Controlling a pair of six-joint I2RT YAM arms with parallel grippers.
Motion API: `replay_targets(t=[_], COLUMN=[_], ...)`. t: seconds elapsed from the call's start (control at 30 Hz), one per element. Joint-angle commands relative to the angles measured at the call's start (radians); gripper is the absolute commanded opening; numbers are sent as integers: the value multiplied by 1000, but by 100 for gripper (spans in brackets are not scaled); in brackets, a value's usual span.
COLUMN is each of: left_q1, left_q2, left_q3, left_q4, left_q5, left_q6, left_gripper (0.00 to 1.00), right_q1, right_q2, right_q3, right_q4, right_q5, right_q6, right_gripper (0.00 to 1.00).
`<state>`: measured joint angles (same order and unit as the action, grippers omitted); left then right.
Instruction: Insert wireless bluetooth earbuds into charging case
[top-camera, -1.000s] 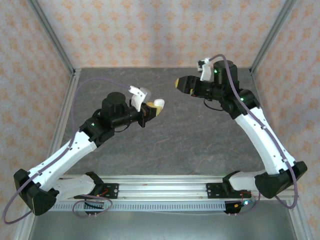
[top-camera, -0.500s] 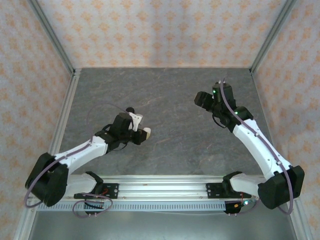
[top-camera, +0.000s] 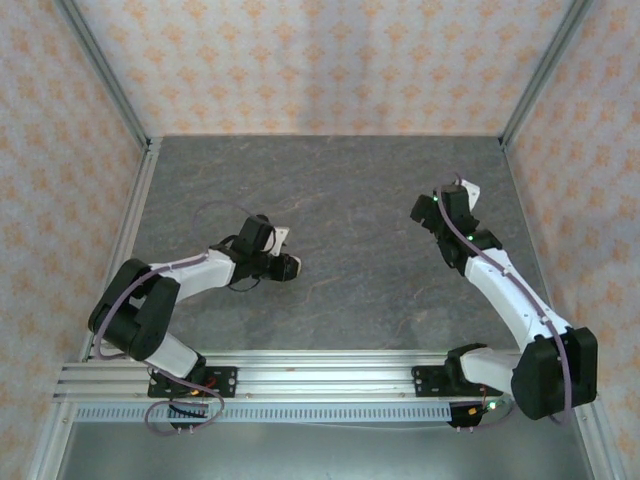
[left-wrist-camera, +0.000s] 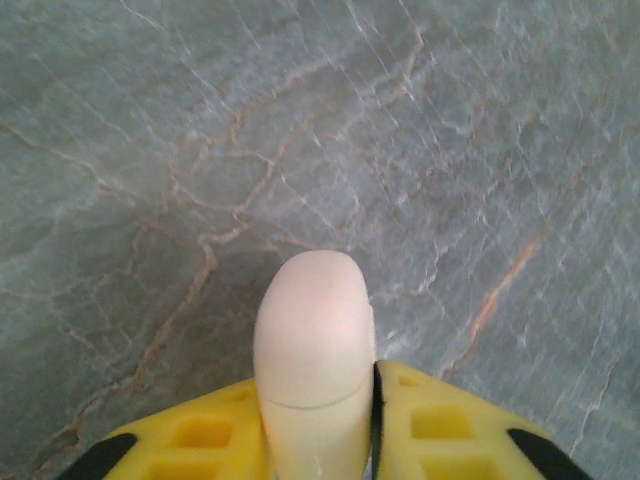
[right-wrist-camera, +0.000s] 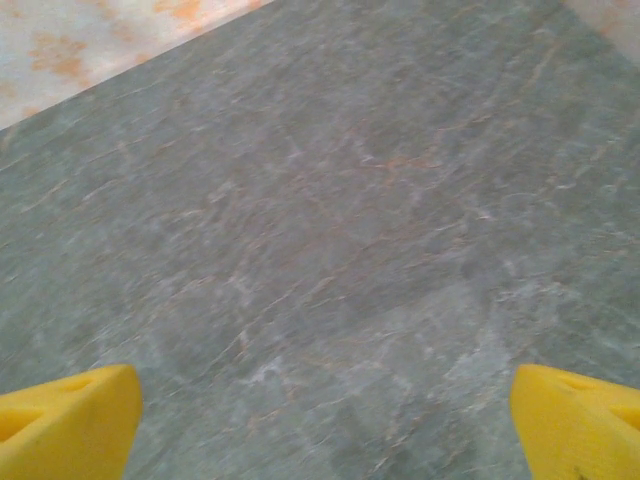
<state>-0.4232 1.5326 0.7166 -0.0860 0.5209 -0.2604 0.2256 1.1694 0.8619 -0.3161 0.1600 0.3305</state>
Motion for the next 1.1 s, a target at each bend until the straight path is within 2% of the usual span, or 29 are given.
replay_targets(t=[0.0, 0.13, 0.3, 0.43, 0.47, 0.53, 0.57, 0.7, 0.93, 1.07], left_q1=[8, 15, 53, 116, 133, 177, 197, 292, 414, 452], left_q2=[-14, -73, -131, -153, -156, -162, -166, -181, -197, -145], left_q3=[74, 140, 251, 357, 373, 397, 398, 356, 102, 20], left_q4=[-98, -206, -344, -423, -429, -418, -405, -287, 164, 264], left_q5=[-26, -89, -147, -185, -194, -215, -219, -268, -419, -450], left_q6=[54, 110, 192, 269, 282, 305, 312, 312, 269, 234], left_gripper=[35, 48, 55, 60, 65, 86, 100, 100, 100, 100], right_q1=[-35, -81, -126, -131, -132, -133, -133, -134, -140, -155], right_q2=[1, 9, 9, 31, 40, 69, 85, 145, 230, 289], right_q3=[-13, -39, -83, -152, -168, -195, -203, -238, -373, -447], right_q4=[56, 92, 148, 277, 306, 366, 391, 501, 875, 1072], right_q5=[55, 28, 55, 91, 93, 92, 93, 87, 96, 83], right_q6=[-35, -68, -85, -140, -155, -180, -193, -251, -339, -351], right_gripper=[96, 99, 99, 99, 99, 99, 99, 99, 99, 99])
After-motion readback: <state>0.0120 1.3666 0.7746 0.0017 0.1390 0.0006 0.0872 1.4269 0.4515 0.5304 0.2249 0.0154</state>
